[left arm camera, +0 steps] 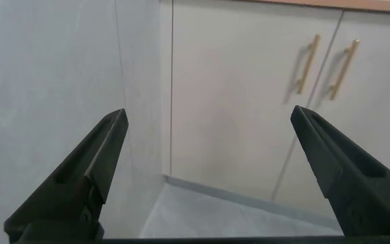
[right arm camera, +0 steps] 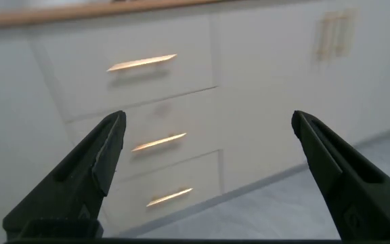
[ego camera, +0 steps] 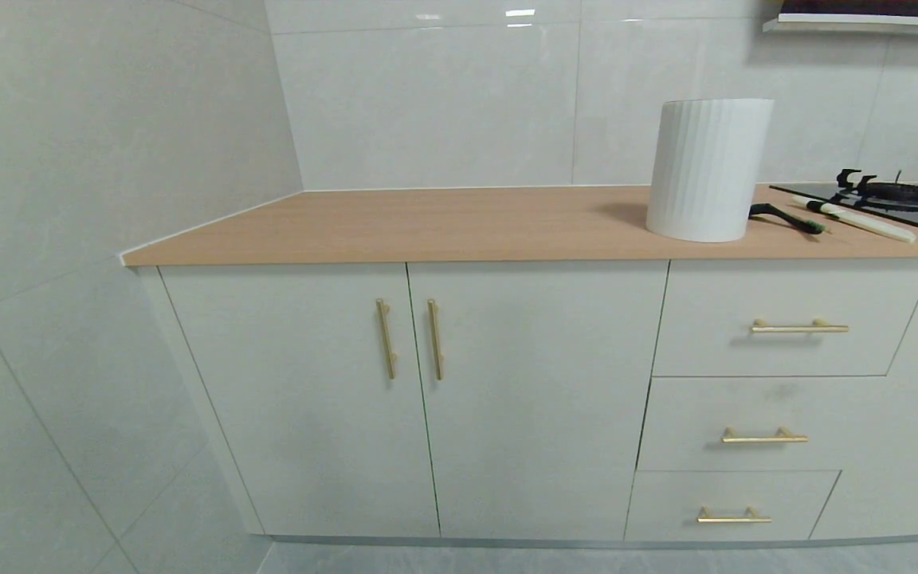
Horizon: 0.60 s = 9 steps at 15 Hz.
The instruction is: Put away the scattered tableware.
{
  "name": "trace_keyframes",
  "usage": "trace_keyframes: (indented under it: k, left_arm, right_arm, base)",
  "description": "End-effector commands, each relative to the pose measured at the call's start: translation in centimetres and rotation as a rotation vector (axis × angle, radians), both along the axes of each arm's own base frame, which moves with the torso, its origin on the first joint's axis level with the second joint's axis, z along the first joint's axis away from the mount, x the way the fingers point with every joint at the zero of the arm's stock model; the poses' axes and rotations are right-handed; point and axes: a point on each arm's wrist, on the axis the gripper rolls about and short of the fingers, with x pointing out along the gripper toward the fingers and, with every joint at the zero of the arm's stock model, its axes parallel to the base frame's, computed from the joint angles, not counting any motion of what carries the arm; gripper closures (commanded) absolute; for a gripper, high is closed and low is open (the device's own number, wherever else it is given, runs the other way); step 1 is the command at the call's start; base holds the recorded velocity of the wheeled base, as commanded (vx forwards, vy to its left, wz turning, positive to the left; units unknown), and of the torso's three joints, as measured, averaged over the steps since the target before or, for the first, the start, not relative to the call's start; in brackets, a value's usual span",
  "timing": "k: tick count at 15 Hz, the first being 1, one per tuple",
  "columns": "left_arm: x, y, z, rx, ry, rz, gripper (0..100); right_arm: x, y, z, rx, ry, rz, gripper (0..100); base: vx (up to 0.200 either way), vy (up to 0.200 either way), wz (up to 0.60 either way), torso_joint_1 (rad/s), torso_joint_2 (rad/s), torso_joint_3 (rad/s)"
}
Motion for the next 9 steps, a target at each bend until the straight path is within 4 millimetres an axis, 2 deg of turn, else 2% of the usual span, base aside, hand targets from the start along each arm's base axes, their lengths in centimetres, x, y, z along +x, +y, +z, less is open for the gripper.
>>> trace_keyframes:
  k: [1,3,5,9]
  left_arm:
    - [1.78,-0.2,-3.33,0.069,0.01,-0.081,0]
    - [1.81,-0.32,-3.64,0.042,0.034,-0.139,0]
    - [1.83,-0.5,-3.97,0.042,0.065,-0.219,0]
    - [1.83,-0.57,-4.02,0.055,0.07,-0.25,0]
  right_arm:
    - [0.34,0.17,-1.03,-0.012,0.054,0.079,0]
    - [0.36,0.27,-1.05,-0.018,0.056,0.12,0]
    - [0.4,0.56,-1.57,-0.021,0.111,0.254,0]
    - [0.4,0.58,-1.53,-0.021,0.103,0.262,0]
  base:
    - [0.0,0.0,0.0,0.0,0.0,0.0]
    - [0.0,0.0,0.0,0.0,0.0,0.0]
    - [0.0,0.0,0.0,0.0,0.0,0.0]
    - [0.0,0.0,0.0,0.0,0.0,0.0]
